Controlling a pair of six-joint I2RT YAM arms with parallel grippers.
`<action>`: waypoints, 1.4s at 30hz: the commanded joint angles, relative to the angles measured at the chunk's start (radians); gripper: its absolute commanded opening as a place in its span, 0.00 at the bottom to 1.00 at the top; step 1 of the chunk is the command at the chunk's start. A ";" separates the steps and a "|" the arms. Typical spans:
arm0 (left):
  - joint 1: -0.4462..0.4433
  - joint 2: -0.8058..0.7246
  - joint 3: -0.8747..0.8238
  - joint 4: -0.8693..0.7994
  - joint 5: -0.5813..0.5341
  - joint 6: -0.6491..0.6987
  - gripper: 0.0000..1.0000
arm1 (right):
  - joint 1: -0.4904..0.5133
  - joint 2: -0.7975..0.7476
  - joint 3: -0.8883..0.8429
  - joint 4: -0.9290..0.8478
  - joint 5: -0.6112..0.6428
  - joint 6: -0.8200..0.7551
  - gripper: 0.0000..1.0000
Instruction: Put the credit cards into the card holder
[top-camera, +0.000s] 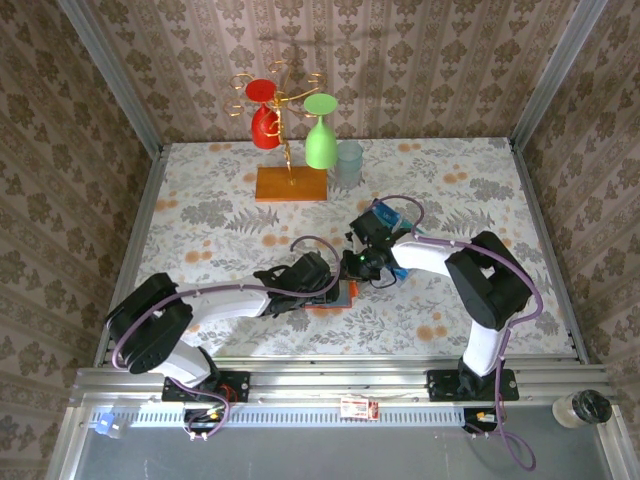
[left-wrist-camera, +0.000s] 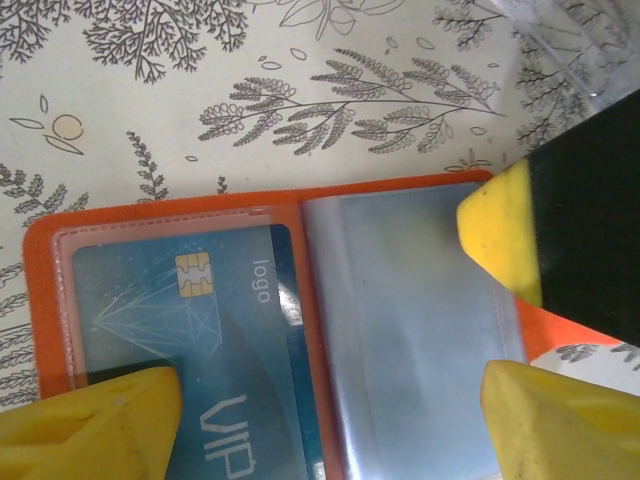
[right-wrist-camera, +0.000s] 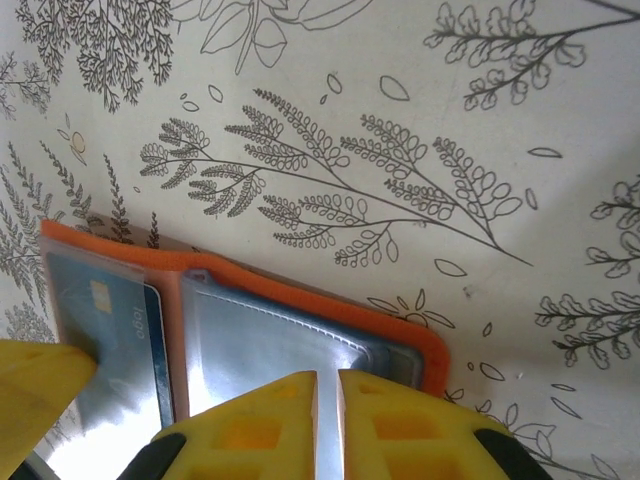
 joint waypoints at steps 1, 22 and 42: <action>-0.001 0.018 -0.015 0.008 -0.026 0.022 0.80 | 0.018 0.020 -0.019 0.020 -0.022 0.009 0.13; -0.001 0.055 -0.060 0.023 -0.035 0.014 0.68 | 0.031 0.039 -0.004 0.053 -0.031 0.054 0.14; -0.005 0.086 -0.067 0.043 -0.023 0.005 0.56 | 0.003 -0.096 -0.061 0.059 -0.004 0.084 0.40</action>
